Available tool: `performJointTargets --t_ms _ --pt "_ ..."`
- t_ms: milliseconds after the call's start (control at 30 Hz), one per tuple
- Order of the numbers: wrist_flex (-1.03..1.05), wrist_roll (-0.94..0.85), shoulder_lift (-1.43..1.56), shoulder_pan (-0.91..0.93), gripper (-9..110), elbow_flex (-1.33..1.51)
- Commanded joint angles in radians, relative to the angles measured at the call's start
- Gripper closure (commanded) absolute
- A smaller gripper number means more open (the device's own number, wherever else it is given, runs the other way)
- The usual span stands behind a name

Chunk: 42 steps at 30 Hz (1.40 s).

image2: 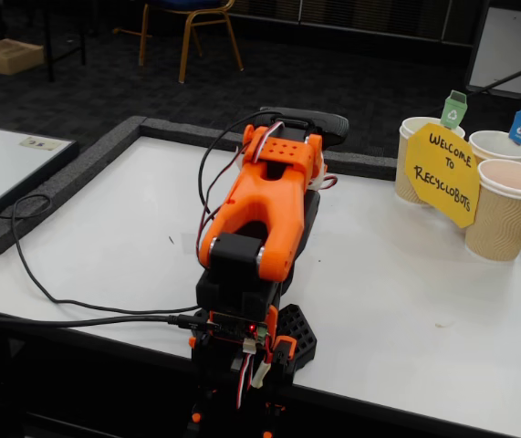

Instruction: Sort rubbish by color.

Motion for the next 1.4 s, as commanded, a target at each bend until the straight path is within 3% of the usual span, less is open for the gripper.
performJointTargets --t_ms 0,633,833,1367 --pt "0.002 0.021 0.032 0.009 101 -0.044" --pt "-0.002 -0.012 0.032 -0.04 96 -0.044" --pt "-0.002 -0.114 0.032 -0.058 96 -0.046" --pt "0.002 -0.071 0.032 0.0 100 -0.046"
